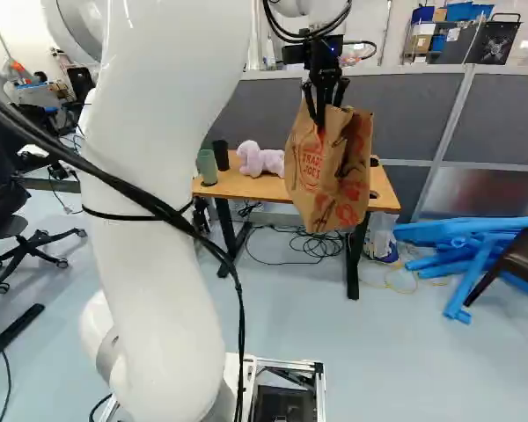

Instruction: Pick up the bag on the ground and place it on the table

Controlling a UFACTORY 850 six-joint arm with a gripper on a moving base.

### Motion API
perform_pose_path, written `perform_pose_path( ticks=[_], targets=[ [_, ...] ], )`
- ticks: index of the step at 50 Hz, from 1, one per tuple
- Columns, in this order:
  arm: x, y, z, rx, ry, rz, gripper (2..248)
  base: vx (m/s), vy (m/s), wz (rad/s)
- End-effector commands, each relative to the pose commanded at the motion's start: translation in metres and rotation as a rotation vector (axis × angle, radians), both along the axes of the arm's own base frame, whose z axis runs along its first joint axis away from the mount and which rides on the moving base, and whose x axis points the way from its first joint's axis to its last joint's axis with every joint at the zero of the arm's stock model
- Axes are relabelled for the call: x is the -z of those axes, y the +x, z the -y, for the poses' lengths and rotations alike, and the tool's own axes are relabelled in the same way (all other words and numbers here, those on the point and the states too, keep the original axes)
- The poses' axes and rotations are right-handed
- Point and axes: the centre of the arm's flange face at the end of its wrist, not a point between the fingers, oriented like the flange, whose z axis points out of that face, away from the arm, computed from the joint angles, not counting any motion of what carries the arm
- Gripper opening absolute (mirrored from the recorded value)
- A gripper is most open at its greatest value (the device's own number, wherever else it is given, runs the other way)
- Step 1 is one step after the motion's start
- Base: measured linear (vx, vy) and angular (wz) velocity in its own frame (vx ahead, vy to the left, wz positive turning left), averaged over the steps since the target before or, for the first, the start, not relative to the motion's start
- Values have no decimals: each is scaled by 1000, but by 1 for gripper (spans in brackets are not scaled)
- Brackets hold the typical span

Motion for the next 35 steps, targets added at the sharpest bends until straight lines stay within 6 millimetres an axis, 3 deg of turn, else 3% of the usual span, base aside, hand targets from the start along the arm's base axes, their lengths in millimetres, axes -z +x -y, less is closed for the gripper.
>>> perform_pose_path(
  ticks=[35],
  targets=[
    [0, 0, 0, 0, 0, 0, 21, 214, -123, -2]
  ],
)
